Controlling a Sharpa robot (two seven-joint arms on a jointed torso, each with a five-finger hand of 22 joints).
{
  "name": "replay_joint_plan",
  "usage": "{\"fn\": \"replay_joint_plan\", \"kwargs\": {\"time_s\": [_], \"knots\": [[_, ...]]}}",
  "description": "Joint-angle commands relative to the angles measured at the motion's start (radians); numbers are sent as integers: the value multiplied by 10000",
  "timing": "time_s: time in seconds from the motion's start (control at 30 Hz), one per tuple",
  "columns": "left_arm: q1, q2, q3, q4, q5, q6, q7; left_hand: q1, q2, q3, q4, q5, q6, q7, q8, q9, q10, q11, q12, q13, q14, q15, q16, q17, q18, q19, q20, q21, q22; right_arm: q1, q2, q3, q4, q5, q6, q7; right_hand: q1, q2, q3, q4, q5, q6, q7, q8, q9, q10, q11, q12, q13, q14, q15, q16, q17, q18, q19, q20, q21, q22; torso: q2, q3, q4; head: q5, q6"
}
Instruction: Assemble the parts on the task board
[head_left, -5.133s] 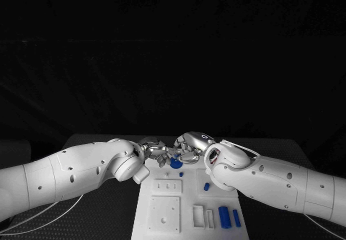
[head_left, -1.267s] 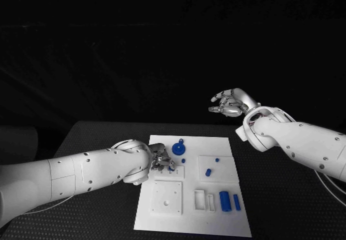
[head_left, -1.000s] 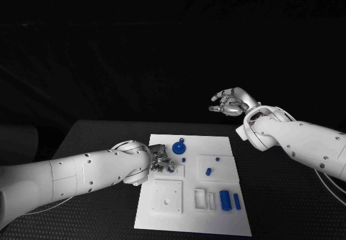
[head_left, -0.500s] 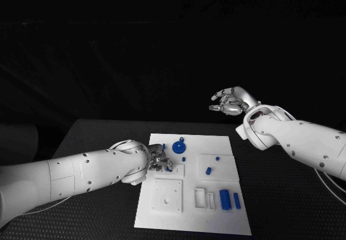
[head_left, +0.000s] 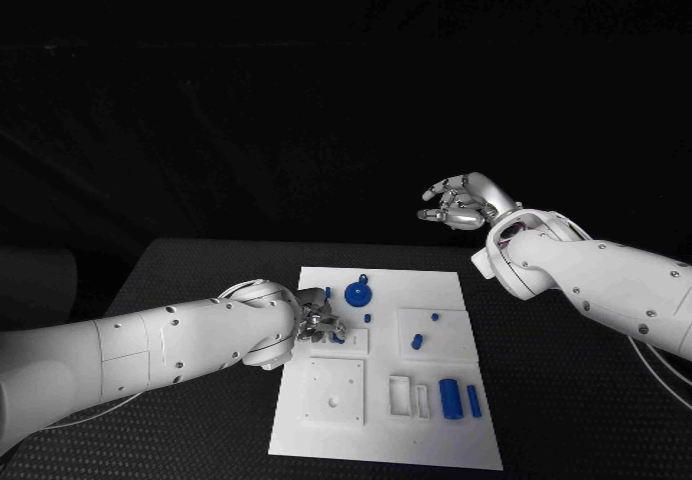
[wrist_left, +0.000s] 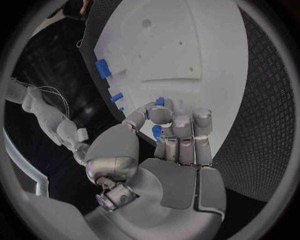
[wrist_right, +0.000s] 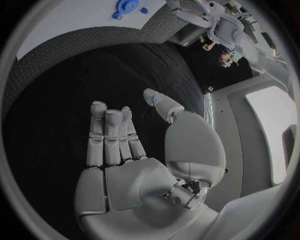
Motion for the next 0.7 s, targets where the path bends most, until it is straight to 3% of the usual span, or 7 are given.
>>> {"fn": "replay_joint_plan", "kwargs": {"time_s": [0.03,0.27,0.5,0.7], "knots": [[-39,17,-22,37,-79,428,-37,-35,126,52,30,63,1966,-1059,37,2344,-147,-216,75,20,473,-596,48,-19,169,81,-1264,54,156,1,21,6,-5,0,128,55,-5,89,-69,-15,48,-10,83,-40,-17,-91,-4,63,-13,-79,12,29,-14,134,-18,14,-36,182,4,7,-7,5,6],[-40,92,-23,59,-79,626,43,-318,161,27,122,42,2061,-1068,43,2340,-170,-208,277,59,466,-569,182,-46,169,72,-1239,69,156,1,44,6,-26,3,159,39,-18,101,-76,-9,130,-11,84,-39,-26,-104,-3,85,-49,-88,12,36,-29,134,-19,15,-45,182,9,10,-1,24,13],[-40,132,-22,73,-130,708,58,-685,339,62,194,46,2173,-1081,97,2110,-207,-208,495,95,452,-530,330,-80,184,50,-1223,95,161,1,51,5,-39,6,181,32,-21,107,-79,-7,187,-13,85,-40,-33,-113,-2,101,-75,-94,13,41,-40,134,-20,15,-51,183,4,10,-10,64,-4],[-40,160,-22,65,-242,676,60,-823,479,161,74,327,2237,-1103,203,1995,-224,-218,668,117,459,-489,412,-128,205,43,-1219,129,166,1,55,5,-49,21,195,31,-32,117,-81,2,246,-11,85,-37,-39,-121,-2,117,-101,-99,14,47,-52,134,-21,18,-58,184,6,12,-9,55,-12]]}}
